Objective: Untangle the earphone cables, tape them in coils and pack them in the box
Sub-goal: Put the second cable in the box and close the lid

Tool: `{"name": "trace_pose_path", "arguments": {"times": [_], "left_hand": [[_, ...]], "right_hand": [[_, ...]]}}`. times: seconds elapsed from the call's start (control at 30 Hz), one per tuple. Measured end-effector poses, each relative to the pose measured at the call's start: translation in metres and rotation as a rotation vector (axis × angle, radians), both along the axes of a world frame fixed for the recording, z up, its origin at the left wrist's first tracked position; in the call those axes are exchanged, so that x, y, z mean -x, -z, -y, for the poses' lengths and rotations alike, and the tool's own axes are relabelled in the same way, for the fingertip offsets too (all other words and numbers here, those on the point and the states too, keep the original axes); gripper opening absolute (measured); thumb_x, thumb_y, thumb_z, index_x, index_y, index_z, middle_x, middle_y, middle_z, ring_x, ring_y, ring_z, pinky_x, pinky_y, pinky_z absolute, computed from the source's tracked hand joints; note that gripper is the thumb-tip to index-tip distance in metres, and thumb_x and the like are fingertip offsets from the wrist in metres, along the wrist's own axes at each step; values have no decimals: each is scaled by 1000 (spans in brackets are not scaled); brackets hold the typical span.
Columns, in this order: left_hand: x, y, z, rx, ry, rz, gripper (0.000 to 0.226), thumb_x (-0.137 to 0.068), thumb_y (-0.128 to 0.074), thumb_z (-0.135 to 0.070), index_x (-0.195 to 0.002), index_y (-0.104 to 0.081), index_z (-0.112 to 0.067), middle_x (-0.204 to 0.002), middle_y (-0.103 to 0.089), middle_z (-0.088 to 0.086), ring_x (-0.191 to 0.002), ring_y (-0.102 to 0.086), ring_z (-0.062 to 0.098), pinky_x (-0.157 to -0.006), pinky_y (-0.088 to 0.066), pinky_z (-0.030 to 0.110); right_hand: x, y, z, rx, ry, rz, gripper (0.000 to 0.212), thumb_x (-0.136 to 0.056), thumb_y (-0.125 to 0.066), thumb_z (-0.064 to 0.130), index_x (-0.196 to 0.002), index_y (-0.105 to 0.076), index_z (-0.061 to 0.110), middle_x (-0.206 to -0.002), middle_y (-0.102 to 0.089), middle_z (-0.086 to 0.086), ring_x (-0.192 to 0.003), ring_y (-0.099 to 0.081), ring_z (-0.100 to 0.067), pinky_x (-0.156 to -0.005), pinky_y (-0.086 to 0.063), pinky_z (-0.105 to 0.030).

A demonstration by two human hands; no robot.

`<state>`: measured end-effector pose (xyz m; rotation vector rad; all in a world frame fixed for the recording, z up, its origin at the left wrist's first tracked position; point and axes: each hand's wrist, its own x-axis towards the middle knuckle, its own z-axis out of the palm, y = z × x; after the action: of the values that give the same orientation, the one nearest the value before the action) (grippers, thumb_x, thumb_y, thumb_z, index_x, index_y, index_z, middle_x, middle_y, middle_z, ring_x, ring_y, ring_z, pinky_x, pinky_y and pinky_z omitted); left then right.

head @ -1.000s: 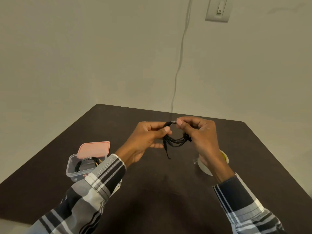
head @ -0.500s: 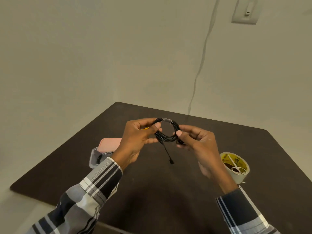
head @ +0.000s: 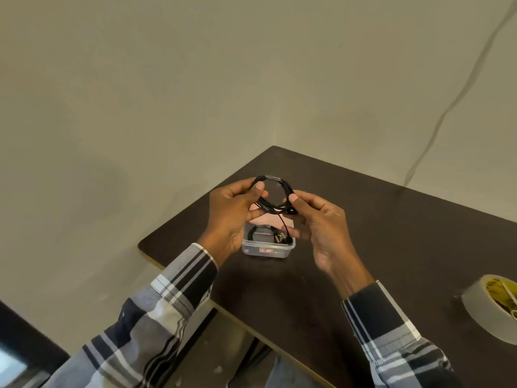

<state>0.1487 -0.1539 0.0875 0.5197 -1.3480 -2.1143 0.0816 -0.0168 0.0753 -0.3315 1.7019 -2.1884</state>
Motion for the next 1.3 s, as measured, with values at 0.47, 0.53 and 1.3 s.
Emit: {"name": "trace_pose_path", "arguments": {"times": [0.47, 0.53, 1.3], "left_hand": [[-2, 41, 4, 112, -58, 141, 23, -91, -64, -4, -113, -69, -2, -96, -74, 10, -82, -73, 10, -71, -62, 29], [-4, 43, 4, 249, -41, 174, 22, -92, -64, -5, -113, -69, -5, -96, -74, 5, -82, -72, 7, -72, -61, 28], [-3, 23, 26, 1251, 99, 746, 17, -88, -71, -28, -86, -76, -12, -74, -68, 2, -55, -53, 9, -51, -37, 19]], "right_hand": [[11, 30, 14, -361, 87, -492, 20, -89, -72, 8, -108, -75, 15, -75, -75, -2, -73, -75, -16, -69, -63, -33], [10, 34, 11, -424, 101, -533, 18, -88, -74, 14, -105, -76, 19, -71, -73, -2, -71, -74, -18, -72, -63, -42], [12, 0, 11, -1108, -213, -740, 29, -98, -60, 37, -109, -76, 16, -91, -72, 1, -65, -59, -7, -55, -43, -20]]}}
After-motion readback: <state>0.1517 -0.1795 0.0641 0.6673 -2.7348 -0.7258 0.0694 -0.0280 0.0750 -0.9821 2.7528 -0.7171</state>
